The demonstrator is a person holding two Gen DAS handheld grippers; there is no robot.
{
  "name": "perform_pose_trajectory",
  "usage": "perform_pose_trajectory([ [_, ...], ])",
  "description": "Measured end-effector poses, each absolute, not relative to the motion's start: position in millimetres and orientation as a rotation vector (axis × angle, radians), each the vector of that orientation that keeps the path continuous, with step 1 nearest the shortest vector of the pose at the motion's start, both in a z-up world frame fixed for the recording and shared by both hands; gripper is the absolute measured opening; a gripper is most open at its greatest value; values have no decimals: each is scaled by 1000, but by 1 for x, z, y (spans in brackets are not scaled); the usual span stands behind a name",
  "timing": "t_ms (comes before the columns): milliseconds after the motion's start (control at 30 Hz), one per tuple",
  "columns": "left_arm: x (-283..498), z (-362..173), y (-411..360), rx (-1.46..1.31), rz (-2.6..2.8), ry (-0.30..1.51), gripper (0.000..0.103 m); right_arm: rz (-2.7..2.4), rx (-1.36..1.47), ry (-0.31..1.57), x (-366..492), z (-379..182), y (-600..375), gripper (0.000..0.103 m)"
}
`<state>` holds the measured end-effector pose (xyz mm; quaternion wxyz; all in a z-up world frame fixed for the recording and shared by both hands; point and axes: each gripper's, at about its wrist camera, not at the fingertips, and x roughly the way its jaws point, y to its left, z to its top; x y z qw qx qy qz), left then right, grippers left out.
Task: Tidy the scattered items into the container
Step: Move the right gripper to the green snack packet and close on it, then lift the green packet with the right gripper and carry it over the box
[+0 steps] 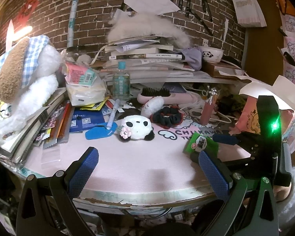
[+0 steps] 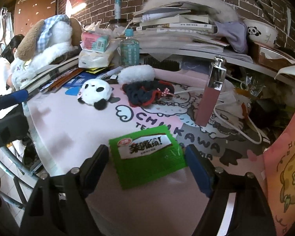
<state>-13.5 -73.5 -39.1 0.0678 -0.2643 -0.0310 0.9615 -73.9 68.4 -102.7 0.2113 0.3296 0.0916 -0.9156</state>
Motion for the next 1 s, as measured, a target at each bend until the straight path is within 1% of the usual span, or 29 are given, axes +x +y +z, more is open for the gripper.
perform_pose_trajectory([
  [167,-12,-39,-74,-794,2896,-95,102,-2553,886,298,-70,-101,64,54],
  [300,-13,-39,-75,-793,2895,-99,102,-2559,871,318,-67,-101,63,50],
  [367,-13,-39,-74,-794,2895,-98,102,-2566,868,322,-68,-101,64,44],
  [500,-12,-39,-75,-794,2895,-97,102,-2571,855,332,-67,-100,65,38],
  [667,-12,-39,-75,-792,2894,-99,102,-2602,791,384,-59,-97,60,27],
  [800,-12,-38,-75,-788,2894,-109,102,-2614,770,389,-57,-95,61,22],
  [867,-12,-37,-76,-788,2894,-110,102,-2624,751,385,-55,-94,62,19],
  [1000,-12,-37,-76,-786,2894,-109,102,-2630,730,378,-52,-91,62,15],
])
